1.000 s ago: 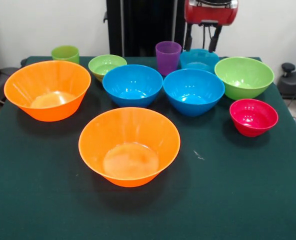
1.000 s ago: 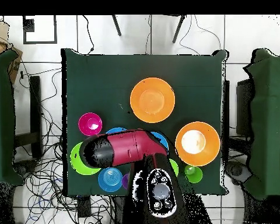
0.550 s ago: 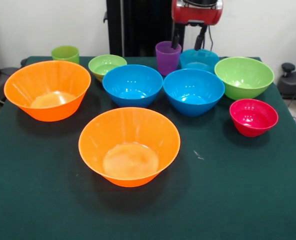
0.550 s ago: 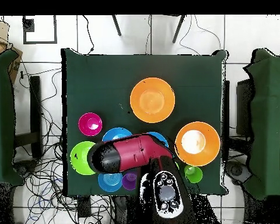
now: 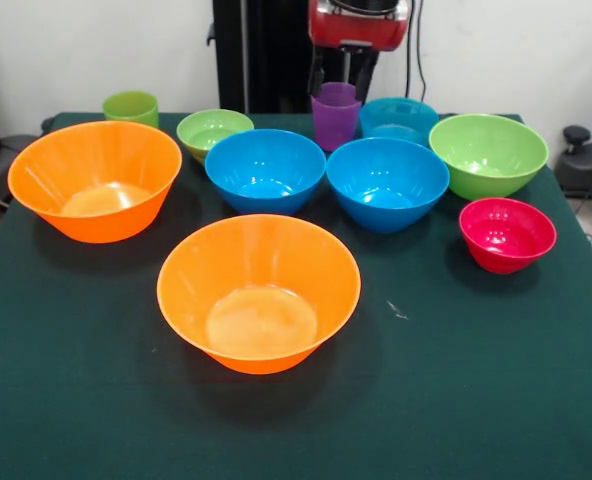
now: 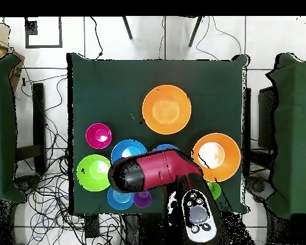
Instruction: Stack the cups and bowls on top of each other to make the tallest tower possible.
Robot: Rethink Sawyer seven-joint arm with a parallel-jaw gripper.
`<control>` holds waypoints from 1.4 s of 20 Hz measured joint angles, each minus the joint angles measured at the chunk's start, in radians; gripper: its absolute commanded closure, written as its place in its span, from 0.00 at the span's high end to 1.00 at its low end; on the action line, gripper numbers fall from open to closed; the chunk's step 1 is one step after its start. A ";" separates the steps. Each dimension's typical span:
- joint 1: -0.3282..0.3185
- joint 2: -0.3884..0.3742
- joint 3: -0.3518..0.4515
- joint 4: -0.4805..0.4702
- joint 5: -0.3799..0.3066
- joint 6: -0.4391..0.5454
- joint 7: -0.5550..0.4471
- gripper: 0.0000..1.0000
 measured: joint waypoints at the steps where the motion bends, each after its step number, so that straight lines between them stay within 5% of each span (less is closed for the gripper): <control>1: -0.004 -0.003 0.001 0.005 -0.003 0.000 0.000 1.00; 17: -0.052 -0.076 0.005 0.127 -0.029 0.000 0.000 1.00; 28: -0.026 -0.030 0.005 0.126 -0.111 -0.013 0.000 1.00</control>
